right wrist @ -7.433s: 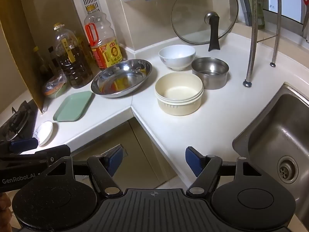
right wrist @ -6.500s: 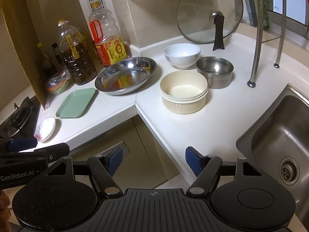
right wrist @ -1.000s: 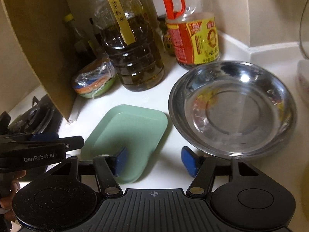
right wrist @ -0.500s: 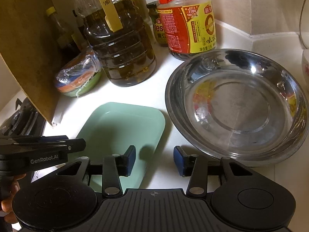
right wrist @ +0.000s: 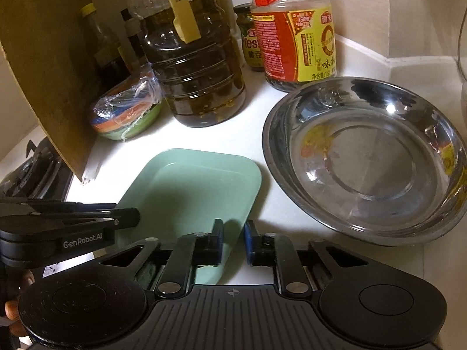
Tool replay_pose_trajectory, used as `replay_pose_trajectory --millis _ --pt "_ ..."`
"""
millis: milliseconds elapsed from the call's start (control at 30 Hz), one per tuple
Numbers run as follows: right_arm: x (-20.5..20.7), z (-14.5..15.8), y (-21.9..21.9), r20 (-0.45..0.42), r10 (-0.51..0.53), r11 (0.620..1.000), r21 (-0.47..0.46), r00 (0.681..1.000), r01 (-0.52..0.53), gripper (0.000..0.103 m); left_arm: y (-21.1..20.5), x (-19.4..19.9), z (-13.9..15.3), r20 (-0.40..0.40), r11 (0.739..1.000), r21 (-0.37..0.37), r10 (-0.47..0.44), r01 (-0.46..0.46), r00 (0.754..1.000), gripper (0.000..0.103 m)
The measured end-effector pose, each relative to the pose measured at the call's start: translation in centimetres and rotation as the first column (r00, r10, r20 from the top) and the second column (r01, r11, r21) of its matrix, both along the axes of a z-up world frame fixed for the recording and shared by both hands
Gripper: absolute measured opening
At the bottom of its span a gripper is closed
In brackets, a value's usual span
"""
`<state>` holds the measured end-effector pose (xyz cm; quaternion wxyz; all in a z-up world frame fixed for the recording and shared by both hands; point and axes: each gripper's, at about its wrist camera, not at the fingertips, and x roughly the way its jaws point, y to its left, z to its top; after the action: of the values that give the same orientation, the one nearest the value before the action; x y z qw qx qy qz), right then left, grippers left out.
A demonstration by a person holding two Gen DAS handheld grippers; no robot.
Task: Organize plates and bowls
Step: 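Lift the green tray and carry it into the steel basin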
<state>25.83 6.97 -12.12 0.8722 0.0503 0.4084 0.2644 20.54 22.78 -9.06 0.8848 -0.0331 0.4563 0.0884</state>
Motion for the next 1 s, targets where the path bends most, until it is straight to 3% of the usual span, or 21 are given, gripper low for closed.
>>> replay_pose_trajectory --millis 533,700,1000 --pt "0.5 4.5 -1.7 0.089 0.038 0.994 0.102 0.995 -0.047 0.009 -1.4 -0.5 5.3 0.107 0.998 0.048 0.036 -0.042 0.994 0.020" --pt "1.2 5.7 -3.8 0.111 -0.018 0.995 0.096 0.994 0.007 0.009 -3.3 1.0 6.3 0.150 0.999 0.037 -0.020 0.015 0.989 0.020" --pt "3.2 5.7 -9.1 0.095 -0.200 0.979 0.069 0.975 0.194 0.009 -7.5 5.1 5.2 0.170 0.984 0.013 -0.180 0.180 0.969 0.020"
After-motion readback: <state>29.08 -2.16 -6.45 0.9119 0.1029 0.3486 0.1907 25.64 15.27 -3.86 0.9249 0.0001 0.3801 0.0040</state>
